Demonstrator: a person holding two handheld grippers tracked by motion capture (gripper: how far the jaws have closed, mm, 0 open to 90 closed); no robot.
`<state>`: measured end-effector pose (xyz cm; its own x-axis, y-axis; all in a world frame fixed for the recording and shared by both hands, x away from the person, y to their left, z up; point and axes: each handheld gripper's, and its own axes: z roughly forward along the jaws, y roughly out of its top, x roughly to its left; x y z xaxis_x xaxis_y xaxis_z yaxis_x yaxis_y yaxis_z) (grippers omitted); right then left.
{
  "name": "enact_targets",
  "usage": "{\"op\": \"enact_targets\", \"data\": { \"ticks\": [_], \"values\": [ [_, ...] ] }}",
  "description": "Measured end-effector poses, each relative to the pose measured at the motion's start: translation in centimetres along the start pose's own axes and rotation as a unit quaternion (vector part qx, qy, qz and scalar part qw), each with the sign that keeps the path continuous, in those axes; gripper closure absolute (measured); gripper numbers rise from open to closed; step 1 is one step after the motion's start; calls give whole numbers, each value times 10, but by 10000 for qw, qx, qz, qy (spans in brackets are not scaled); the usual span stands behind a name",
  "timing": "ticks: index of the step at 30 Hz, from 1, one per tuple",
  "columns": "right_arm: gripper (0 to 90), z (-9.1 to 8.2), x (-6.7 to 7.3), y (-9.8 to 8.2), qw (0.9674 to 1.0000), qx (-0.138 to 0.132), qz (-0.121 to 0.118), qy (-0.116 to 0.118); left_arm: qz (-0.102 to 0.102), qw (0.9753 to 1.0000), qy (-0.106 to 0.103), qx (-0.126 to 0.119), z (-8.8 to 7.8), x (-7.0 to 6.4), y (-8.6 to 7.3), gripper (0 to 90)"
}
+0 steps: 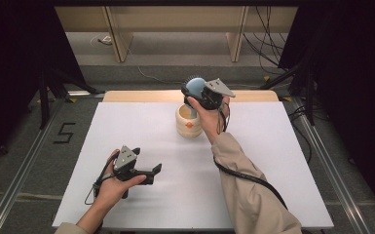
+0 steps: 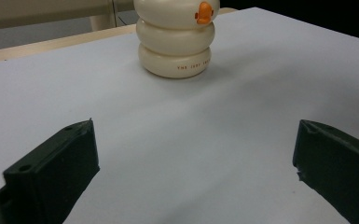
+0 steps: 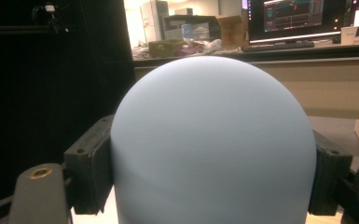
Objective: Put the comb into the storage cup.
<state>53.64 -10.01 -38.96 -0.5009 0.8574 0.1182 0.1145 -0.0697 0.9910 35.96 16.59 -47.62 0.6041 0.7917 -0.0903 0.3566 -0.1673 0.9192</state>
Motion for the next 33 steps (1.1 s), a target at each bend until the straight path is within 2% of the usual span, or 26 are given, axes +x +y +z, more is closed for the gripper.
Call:
{"op": "enact_targets", "data": {
  "ticks": [12,23,30,33],
  "values": [
    [214,-1,-2,-13,9999,128,-27,-1,-14,10000,-7,-23,0,-1,0,0],
    [213,-8,-3,-15,9999,58,-85,120,-3,10000,-12,0,1,-1,0,0],
    [210,-13,-4,-14,9996,134,-35,239,2,10000,-9,1,2,-1,0,0],
    [204,-18,-3,-15,9997,94,-22,214,-2,10000,-2,2,1,-1,0,0]
  ]
}}
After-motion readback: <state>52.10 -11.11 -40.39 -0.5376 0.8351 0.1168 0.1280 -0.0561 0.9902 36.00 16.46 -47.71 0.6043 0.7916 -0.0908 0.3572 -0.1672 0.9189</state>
